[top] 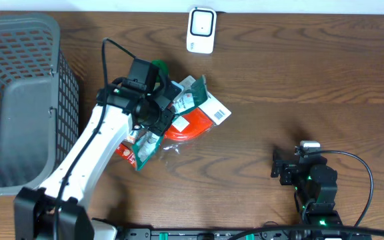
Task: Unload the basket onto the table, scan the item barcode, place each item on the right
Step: 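Lower the gloves bag onto the dustpan on the table and release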
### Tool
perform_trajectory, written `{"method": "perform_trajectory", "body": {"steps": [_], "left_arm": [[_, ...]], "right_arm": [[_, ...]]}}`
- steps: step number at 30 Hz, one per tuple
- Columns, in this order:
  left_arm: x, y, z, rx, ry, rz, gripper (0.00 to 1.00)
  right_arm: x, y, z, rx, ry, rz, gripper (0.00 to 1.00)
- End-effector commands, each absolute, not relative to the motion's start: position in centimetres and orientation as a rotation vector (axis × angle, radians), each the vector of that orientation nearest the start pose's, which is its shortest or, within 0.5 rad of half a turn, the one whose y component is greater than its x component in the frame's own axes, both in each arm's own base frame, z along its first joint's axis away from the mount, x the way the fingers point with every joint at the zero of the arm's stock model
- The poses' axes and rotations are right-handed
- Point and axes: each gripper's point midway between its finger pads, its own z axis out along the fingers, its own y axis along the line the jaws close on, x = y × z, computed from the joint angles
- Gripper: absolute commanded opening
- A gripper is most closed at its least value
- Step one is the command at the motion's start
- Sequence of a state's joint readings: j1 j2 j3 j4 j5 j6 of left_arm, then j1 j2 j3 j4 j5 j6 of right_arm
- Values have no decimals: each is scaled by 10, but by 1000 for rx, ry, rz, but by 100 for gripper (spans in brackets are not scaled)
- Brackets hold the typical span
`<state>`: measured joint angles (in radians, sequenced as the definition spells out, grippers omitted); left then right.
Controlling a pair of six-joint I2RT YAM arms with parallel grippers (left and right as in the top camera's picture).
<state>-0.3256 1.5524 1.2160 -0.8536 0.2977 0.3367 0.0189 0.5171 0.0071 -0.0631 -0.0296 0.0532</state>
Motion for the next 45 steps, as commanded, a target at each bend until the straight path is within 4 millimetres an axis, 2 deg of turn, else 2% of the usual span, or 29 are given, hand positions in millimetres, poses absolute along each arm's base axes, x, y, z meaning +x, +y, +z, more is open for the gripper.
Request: {"method": "perform_trajectory", "body": {"steps": [1,4,14,20,21,22,23,26,28,29,30,31,35,37,39,43,45], "left_arm": [[324,-146,119,925,2612,-283,9],[327,-146,120,922,2603,-273,14],[360,-158,135,890,2450,-262,15],[354,-167,134,854,2472,-362,15],[352,-169,134,853,2475,-384,17],[350,-171,134,857,2478,-403,24],[348,-172,134,861,2479,-418,25],[347,-173,134,863,2481,-427,19],[347,-173,134,862,2482,-427,18],[347,-173,134,856,2484,-429,19],[347,-173,134,844,2490,-433,27],[347,-174,134,828,2497,-439,34],[342,-182,135,819,2502,-482,35],[336,-193,138,846,2486,-553,47],[333,-198,138,862,2481,-573,49],[339,-191,137,842,2489,-513,61],[347,-181,137,772,2504,-453,64]], "right_arm": [[240,11,44,28,2142,82,99],[240,11,44,28,2141,82,99],[242,11,47,27,2127,83,99],[243,11,48,27,2123,83,99],[243,11,48,27,2122,83,99],[243,11,48,27,2122,83,99],[243,11,48,27,2122,83,99],[243,11,48,28,2122,83,99],[243,11,48,27,2121,83,99],[243,11,49,27,2118,84,99],[244,11,50,27,2112,84,99],[246,11,53,26,2097,84,99],[254,11,69,24,2026,85,99],[260,14,83,14,1964,102,99],[266,22,99,-21,1895,148,99],[271,41,136,-112,1739,244,99],[270,53,145,-168,1698,300,99]]}}
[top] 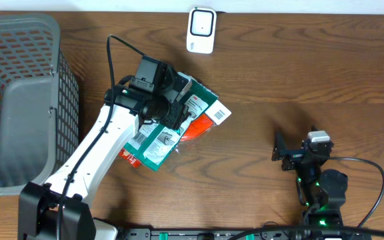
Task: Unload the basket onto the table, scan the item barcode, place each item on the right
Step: 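Lower the gloves bag onto the dustpan on the table and release, then move the right gripper to the gloves bag's right edge and grasp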
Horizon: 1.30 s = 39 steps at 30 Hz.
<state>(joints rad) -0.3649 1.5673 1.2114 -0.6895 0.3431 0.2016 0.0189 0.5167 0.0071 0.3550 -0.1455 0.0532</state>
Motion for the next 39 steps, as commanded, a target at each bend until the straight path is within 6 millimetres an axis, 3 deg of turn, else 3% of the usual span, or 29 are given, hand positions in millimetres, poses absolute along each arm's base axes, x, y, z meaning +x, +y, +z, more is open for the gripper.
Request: {"method": "perform_trajectory", "body": {"steps": [1,7,9,12,16,27,33,39], "left_arm": [[352,-176,137,733,2508,-422,66],[377,-155,163,568,2429,-380,72],[386,-136,175,459,2411,-317,73],[398,-91,189,227,2397,-185,73],[398,-70,195,138,2399,-172,74],[387,-60,184,101,2466,-128,73],[387,-60,184,77,2466,-135,73],[387,-59,184,77,2465,-134,74]], "right_arm": [[268,58,145,-189,1697,325,99],[262,73,140,-226,1720,432,99],[262,72,141,-164,1730,481,99],[259,76,134,-71,1777,596,99],[250,86,117,-88,1857,671,99],[230,89,79,132,2187,801,99],[241,96,89,144,2271,853,99],[254,124,118,-38,2271,1050,99]]}}
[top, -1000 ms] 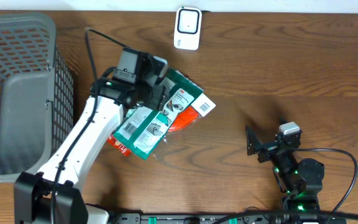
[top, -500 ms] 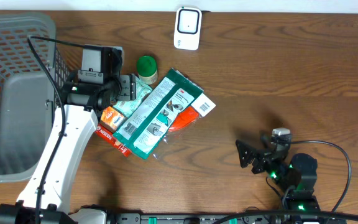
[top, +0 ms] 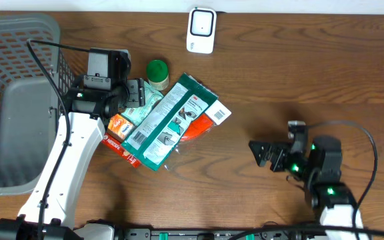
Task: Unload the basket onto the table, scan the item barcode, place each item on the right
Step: 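Move the right gripper to the gloves bag's right edge and grasp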
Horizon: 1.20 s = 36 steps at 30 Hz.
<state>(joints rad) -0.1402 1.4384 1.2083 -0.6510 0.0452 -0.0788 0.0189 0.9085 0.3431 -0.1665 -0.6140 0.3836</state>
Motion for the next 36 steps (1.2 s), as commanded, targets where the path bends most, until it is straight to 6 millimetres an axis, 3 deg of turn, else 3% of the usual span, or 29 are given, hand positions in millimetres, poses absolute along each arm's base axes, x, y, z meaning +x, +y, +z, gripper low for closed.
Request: {"method": "perform_trajectory", "body": {"steps": [1,4,13,18,29,36], "left_arm": [[387,-59,184,76,2466,-134,74],[387,-60,184,77,2465,-134,74],[387,-59,184,77,2465,-133,74],[388,-54,185,64,2461,-97,74],[388,-55,184,65,2463,-97,74],[387,-55,184,65,2466,-97,75]], "right_arm": [[254,127,121,-51,2271,1083,99],[250,134,120,-69,2283,1158,99],[254,133,104,-37,2333,1140,99],[260,150,93,-101,2365,1176,99],[302,210,94,-327,2385,1185,97],[332,230,87,-384,2394,1110,97]]}}
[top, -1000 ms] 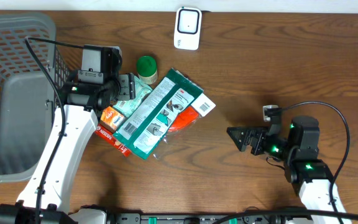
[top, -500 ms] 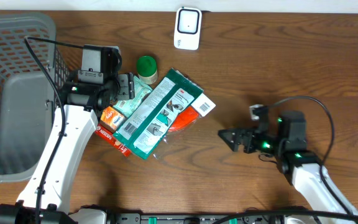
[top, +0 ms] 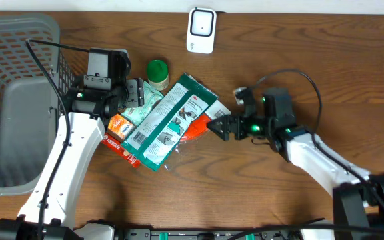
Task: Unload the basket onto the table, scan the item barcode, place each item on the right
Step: 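Move the right gripper to the gloves bag's right edge and grasp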
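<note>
A pile of packets lies left of the table's middle. On top is a green-and-white packet (top: 171, 121), lying slantwise over an orange-red packet (top: 193, 131). A white barcode label (top: 217, 109) shows at the pile's right corner. My right gripper (top: 217, 126) is at that right edge, open, its tips at the orange-red packet. At the pile's upper left, my left gripper (top: 136, 92) is open and holds nothing. The white scanner (top: 201, 30) lies at the table's far edge.
A grey mesh basket (top: 19, 100) fills the left side. A green-capped bottle (top: 157, 69) stands just above the pile, beside my left gripper. A small orange box (top: 120, 125) and a red packet (top: 121, 151) lie at the pile's left.
My right arm has reached left and up from the right front of the table to the pile's right edge. The left arm and the packets have not moved.
First my left gripper was down on the crumpled pile, the right arm parked at the front right. Then the green packet lay turned flat under the left gripper. After that the left gripper had drawn back to the left, and the right arm came across to the pile.
</note>
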### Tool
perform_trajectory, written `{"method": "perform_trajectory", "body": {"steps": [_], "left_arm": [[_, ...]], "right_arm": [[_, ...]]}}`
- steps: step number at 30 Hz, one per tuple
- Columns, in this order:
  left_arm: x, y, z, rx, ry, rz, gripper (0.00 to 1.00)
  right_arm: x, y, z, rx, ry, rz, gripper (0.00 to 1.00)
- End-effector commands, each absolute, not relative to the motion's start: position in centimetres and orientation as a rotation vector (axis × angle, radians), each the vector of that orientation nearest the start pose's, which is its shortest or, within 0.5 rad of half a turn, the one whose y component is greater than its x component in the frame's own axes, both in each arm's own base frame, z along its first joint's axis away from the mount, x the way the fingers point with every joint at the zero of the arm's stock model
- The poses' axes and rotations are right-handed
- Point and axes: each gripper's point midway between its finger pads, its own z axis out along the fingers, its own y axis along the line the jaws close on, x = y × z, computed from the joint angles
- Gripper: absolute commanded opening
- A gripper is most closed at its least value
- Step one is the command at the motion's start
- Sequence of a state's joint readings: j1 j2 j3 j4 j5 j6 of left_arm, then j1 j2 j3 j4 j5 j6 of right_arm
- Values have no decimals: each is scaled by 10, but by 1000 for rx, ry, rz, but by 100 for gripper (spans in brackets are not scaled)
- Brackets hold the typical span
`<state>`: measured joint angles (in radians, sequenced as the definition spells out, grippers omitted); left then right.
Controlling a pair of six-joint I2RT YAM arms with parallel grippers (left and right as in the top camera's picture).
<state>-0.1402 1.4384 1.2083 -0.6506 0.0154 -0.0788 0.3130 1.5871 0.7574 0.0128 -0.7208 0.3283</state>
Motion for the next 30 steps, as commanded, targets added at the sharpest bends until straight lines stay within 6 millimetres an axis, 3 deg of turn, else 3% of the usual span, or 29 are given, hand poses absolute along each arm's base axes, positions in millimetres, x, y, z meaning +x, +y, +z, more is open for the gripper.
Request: {"method": "perform_trajectory", "body": {"steps": [1,14,30], "left_arm": [[387,-55,184,65,2466,-97,74],[385,-54,182,65,2480,-94,75],[381,-41,178,36,2501,-3,75]], "right_arm": [[335,231,86,-388,2396,1110,96],[356,240,52,-376,2420,1121,93],[371,263,64,-424,2345,1045,90]]}}
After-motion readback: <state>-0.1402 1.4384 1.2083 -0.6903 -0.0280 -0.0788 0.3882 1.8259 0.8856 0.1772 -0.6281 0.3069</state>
